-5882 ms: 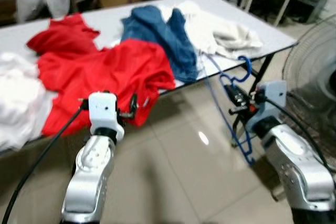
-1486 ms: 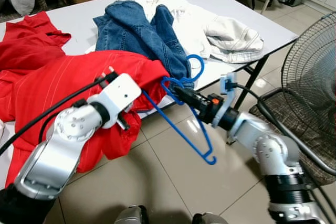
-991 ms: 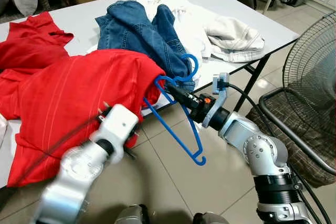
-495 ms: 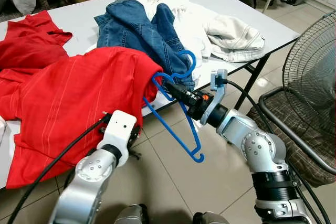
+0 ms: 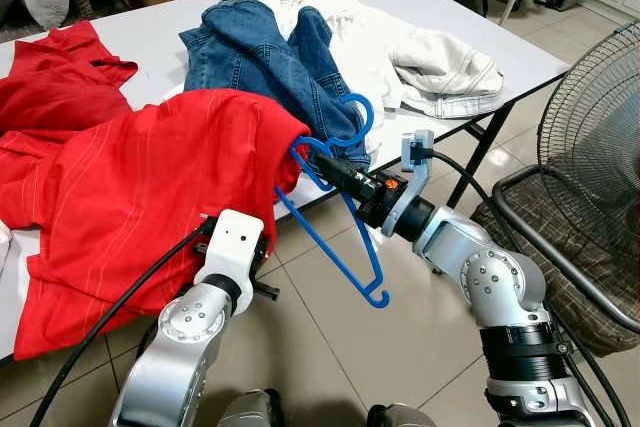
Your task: Hang hanger
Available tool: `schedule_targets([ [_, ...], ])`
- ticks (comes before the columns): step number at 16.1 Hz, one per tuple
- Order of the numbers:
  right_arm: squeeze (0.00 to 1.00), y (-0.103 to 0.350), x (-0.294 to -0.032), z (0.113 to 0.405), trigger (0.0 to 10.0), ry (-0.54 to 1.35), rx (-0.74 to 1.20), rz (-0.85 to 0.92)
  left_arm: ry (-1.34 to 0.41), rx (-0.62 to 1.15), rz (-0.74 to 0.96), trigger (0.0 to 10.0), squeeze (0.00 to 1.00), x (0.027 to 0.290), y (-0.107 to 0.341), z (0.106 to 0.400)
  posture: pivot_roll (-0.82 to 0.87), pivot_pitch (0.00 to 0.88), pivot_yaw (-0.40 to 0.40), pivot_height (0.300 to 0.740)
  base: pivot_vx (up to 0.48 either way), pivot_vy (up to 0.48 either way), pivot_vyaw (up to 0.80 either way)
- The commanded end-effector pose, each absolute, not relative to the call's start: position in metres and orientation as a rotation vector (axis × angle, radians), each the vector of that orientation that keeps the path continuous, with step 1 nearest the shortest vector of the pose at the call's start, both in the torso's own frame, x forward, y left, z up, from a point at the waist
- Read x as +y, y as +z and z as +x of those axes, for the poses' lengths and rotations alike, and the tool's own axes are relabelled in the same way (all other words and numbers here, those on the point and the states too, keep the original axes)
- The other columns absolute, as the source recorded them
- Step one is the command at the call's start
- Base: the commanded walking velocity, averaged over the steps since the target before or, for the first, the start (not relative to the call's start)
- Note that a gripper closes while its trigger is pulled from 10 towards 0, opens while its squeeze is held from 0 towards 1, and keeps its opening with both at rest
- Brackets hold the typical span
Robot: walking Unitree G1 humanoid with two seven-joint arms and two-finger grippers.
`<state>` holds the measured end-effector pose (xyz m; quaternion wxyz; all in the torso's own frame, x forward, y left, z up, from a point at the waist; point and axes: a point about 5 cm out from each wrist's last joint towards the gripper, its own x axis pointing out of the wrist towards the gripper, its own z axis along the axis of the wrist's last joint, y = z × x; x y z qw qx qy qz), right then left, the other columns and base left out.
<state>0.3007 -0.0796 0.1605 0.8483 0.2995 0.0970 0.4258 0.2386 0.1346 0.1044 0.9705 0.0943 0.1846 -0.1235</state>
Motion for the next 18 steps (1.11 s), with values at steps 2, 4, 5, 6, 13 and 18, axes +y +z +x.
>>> schedule_targets([
  [2, 0.00, 0.166, -0.081, 0.303, 10.0, 0.903, 0.193, 0.636, -0.227, 0.370, 0.176, 0.0, 0.00, 0.138, 0.102, 0.239, -0.05, 0.125, 0.010, 0.740, 0.000, 0.000, 0.00],
  [4, 0.00, 0.166, -0.081, 0.303, 10.0, 0.904, 0.194, 0.638, -0.196, 0.341, 0.131, 0.0, 0.00, 0.141, 0.104, 0.239, -0.05, 0.125, 0.010, 0.740, 0.000, 0.000, 0.00],
  [5, 0.00, 0.167, -0.080, 0.304, 10.0, 0.905, 0.193, 0.640, -0.175, 0.336, 0.126, 0.0, 0.00, 0.145, 0.104, 0.239, -0.05, 0.125, 0.006, 0.740, 0.000, 0.000, 0.00],
  [6, 0.00, 0.167, -0.080, 0.304, 10.0, 0.905, 0.193, 0.642, -0.147, 0.328, 0.118, 0.0, 0.00, 0.151, 0.104, 0.240, -0.05, 0.124, 0.005, 0.740, 0.000, 0.000, 0.00],
  [13, 0.00, 0.167, -0.080, 0.306, 10.0, 0.902, 0.191, 0.649, -0.005, 0.295, 0.190, 0.0, 0.00, 0.206, 0.113, 0.247, -0.05, 0.123, 0.005, 0.740, 0.000, 0.000, 0.00],
  [18, 0.00, 0.172, -0.071, 0.311, 10.0, 0.934, 0.198, 0.634, 0.057, 0.206, 0.346, 0.0, 0.00, 0.270, 0.149, 0.258, -0.04, 0.130, -0.009, 0.740, 0.000, 0.000, 0.00],
])
